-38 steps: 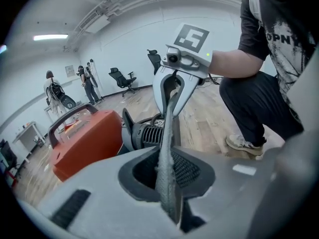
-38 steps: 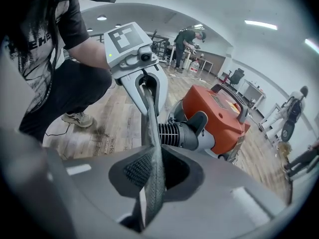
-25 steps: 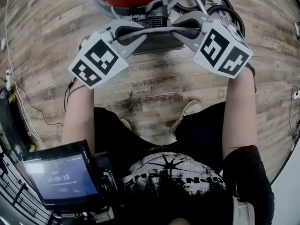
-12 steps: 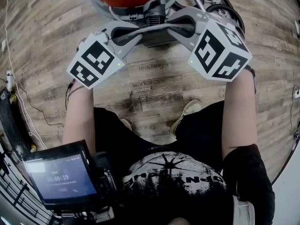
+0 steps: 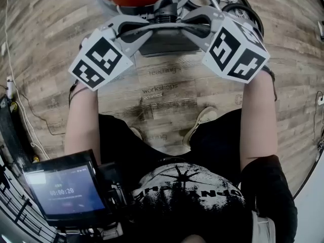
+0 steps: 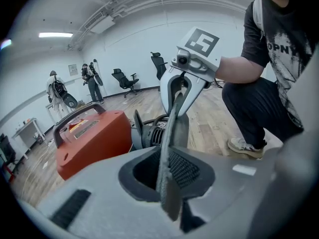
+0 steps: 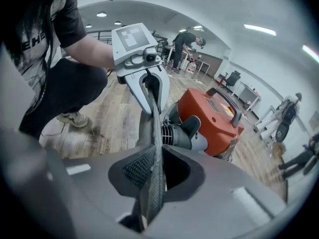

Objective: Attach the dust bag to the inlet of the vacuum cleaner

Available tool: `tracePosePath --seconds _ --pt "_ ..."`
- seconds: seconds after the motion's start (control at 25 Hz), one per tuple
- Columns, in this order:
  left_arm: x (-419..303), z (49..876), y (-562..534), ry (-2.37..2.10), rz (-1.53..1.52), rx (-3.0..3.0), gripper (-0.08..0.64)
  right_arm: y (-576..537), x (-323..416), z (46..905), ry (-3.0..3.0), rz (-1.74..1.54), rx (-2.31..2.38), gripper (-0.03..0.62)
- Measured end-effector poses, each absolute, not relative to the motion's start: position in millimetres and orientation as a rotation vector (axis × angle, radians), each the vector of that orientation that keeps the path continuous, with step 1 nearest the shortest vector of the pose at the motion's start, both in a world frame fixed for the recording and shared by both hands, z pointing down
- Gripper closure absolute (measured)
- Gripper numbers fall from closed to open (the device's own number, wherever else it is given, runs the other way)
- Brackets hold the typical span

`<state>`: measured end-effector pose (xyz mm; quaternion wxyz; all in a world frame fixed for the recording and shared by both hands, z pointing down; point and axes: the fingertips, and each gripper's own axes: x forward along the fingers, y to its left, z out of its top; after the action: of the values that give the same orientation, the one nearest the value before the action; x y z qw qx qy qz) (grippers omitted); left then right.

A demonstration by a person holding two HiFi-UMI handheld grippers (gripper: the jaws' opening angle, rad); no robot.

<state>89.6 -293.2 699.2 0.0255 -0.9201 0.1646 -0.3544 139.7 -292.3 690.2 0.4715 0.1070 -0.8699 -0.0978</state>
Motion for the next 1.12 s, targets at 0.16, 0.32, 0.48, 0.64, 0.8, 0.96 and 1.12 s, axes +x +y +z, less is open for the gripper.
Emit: tracePosePath --seconds 0.16,0.32,0.48,0.64,0.8,0.96,1.12 --pt "92.6 695.2 -298.9 0.473 -1.114 -2.79 0.515 -290.5 143.1 698.8 -2.173 -0.126 0.29 0.545" --pt "93.6 696.7 -301.0 0.493 -1.104 -2.807 0.517 -290.1 143.6 697.1 -2.129 -0.207 0.265 0.545" --pt "86.8 705.5 -296.7 0.549 -1.091 -2.878 0.522 -292.6 137.6 684.7 -2.104 -0.327 0.255 0.546" --pt "84.2 709.8 -297.2 0.567 -1.1 -2.882 0.52 -296.2 134.1 682.7 -2.094 -0.353 0.26 0.545" --pt "86.9 699.7 -299.5 0.559 -1.082 -2.866 0.52 -298.7 139.5 688.0 -2.154 -0.22 0.294 0.545" --pt "95.1 688.6 -302.8 0.521 -1.099 -2.812 0.517 -300.1 148.9 696.2 -2.173 -0.103 0.321 0.545" --pt "93.9 685.2 -305.7 0.502 -1.122 -2.789 0.517 -298.8 146.6 691.9 -2.125 -0.213 0.287 0.543"
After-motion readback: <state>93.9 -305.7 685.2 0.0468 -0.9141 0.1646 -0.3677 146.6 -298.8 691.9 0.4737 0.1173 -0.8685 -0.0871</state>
